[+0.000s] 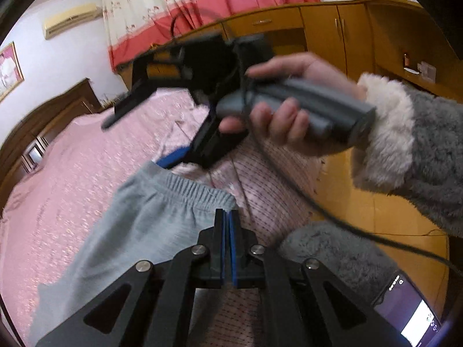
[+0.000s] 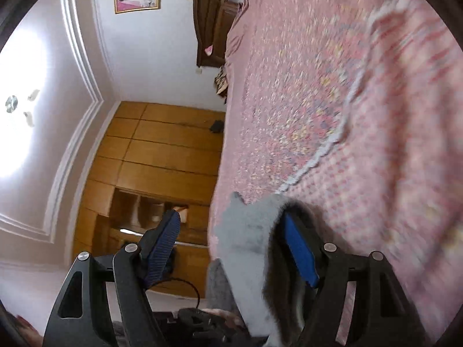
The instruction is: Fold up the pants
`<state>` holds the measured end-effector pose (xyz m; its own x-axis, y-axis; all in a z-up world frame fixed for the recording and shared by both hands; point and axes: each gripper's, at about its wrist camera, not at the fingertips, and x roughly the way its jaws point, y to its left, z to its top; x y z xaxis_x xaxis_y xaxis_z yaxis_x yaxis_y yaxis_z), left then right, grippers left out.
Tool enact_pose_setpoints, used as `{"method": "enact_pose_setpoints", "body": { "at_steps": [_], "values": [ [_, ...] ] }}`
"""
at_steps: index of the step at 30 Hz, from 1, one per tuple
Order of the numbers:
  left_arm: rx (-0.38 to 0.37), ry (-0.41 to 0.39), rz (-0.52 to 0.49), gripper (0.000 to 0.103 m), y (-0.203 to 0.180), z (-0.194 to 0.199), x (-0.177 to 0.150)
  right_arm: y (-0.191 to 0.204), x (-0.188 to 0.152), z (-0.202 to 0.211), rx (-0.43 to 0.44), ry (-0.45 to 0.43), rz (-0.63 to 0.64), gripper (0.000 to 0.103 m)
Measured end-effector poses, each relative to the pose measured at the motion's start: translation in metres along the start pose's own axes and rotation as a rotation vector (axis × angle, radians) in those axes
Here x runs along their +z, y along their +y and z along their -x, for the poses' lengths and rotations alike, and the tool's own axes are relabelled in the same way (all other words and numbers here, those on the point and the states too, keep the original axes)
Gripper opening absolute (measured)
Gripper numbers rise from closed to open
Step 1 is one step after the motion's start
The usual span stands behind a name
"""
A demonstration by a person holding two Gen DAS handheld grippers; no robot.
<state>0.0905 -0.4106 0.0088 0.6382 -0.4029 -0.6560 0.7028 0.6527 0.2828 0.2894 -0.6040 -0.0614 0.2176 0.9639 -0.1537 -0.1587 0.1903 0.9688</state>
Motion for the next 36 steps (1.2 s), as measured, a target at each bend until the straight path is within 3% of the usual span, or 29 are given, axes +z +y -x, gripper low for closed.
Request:
{"method": "enact_pose_setpoints", "body": {
  "at_steps": [4, 9, 11, 15, 18, 20, 22, 23, 24, 25, 29, 32, 36],
  "values": [
    [-0.045, 0.020, 0.044, 0.006, 0.003, -0.006, -0.003, 0.021, -0.025, 0.050, -0.122, -0.084, 0.070, 0.077],
    [-0.126, -0.073, 0.179, 0.055, 0.028, 0.055, -0.008, 0.059, -0.074, 0.065, -0.216, -0.102, 0.147, 0.077],
    [-0.104, -0.092, 0.222, 0.060, 0.050, 0.087, -0.019, 0.081, -0.089, 0.047, -0.268, -0.073, 0.180, 0.077],
    [0.060, -0.054, 0.315, 0.067, 0.114, 0.141, -0.070, 0.143, -0.118, -0.030, -0.462, 0.023, 0.365, 0.077],
    [0.213, 0.027, 0.433, 0.067, 0.173, 0.177, -0.134, 0.197, -0.148, -0.126, -0.613, 0.107, 0.617, 0.077],
    [0.323, 0.093, 0.525, 0.067, 0.212, 0.204, -0.182, 0.222, -0.175, -0.188, -0.628, 0.151, 0.794, 0.075],
    [0.395, 0.145, 0.654, 0.068, 0.252, 0.231, -0.236, 0.237, -0.210, -0.247, -0.675, 0.163, 0.993, 0.057],
    [0.408, 0.169, 0.746, 0.068, 0.274, 0.245, -0.267, 0.241, -0.227, -0.280, -0.714, 0.169, 1.090, 0.047],
    [0.419, 0.170, 0.804, 0.068, 0.286, 0.254, -0.286, 0.245, -0.249, -0.317, -0.736, 0.184, 1.200, 0.021],
    [0.428, 0.163, 0.891, 0.068, 0.302, 0.267, -0.314, 0.245, -0.268, -0.349, -0.750, 0.196, 1.303, 0.011],
    [0.447, 0.051, 1.153, 0.068, 0.341, 0.313, -0.399, 0.246, -0.348, -0.436, -0.735, 0.137, 1.648, 0.010],
    [0.447, -0.035, 1.198, 0.068, 0.338, 0.327, -0.428, 0.233, -0.390, -0.489, -0.731, 0.226, 1.852, 0.010],
    [0.413, -0.102, 1.286, 0.068, 0.341, 0.340, -0.456, 0.210, -0.420, -0.520, -0.745, 0.232, 2.013, 0.010]
  ]
}}
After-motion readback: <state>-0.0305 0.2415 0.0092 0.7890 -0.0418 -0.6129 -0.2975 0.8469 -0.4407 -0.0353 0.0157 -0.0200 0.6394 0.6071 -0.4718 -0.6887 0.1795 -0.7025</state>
